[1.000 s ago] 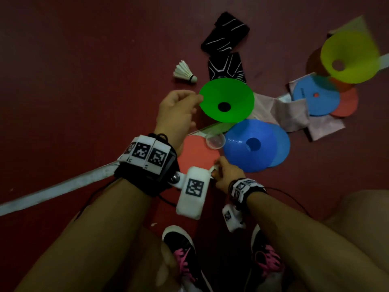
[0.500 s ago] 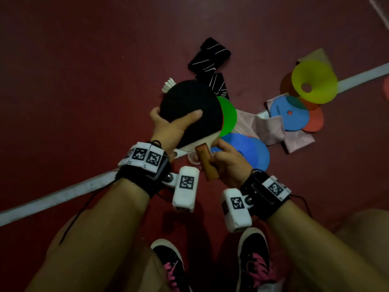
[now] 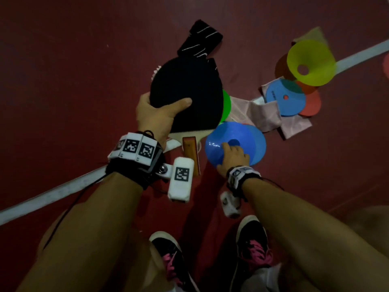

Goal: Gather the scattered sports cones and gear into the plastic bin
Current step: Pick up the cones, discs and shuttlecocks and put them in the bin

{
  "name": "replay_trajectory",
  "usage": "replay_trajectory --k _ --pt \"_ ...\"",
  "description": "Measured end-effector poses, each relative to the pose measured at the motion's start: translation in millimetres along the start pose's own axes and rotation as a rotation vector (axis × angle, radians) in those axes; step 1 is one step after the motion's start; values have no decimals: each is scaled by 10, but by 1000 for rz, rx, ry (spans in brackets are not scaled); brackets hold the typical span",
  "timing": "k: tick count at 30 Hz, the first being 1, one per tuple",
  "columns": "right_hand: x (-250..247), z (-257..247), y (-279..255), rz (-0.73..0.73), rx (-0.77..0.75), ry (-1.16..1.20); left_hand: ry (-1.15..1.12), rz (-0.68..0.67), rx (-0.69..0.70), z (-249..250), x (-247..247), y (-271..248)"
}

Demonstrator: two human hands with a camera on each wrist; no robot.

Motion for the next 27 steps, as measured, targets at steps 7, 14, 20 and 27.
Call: replay_trajectory --k 7,14,20,27 --pt "-114 18 -167 12 61 251 113 14 47 111 -40 -62" --pt "-1680 -270 -1195 236 -191 539 257 26 -44 769 101 -562" --pt "-2996 119 -3280 313 -82 785 370 -89 9 2746 792 -1858" --pt "-4565 938 -5931 494 -14 1102 432 -266 64 4851 1804 -3501"
Point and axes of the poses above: each hand's wrist, its own y-axis towards the middle knuckle, its own x-axis out of the palm, z = x × y, the point moved 8 cm from there along y, towards the middle knuckle, and after that the axes turned 12 degrees about -z, right-handed, at the moved point
